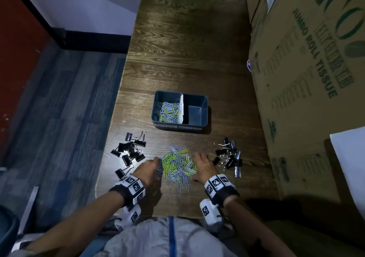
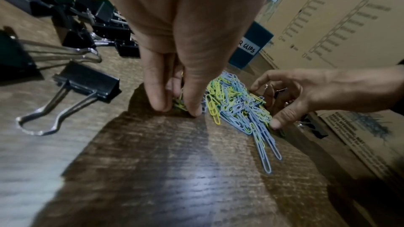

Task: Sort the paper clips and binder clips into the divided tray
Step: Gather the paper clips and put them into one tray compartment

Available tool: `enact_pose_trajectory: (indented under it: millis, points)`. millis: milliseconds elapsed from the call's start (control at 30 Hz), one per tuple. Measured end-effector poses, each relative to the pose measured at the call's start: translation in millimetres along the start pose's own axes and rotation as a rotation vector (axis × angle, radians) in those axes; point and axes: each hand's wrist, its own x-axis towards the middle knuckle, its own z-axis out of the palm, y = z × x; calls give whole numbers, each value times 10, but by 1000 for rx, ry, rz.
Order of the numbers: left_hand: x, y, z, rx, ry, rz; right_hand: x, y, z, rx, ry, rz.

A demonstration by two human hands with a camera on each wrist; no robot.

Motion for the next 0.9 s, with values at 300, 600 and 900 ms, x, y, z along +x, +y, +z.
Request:
enact_pose_trajectory:
  millis: [300, 600, 900]
  points:
    - [91, 94, 88, -202, 185, 98, 86, -225, 90, 134, 118, -84]
    - [155, 214, 133, 58, 86, 55, 56, -253, 99, 38, 87, -89]
    - [209, 241, 66, -114, 165, 87, 109, -372, -26, 121, 135, -99]
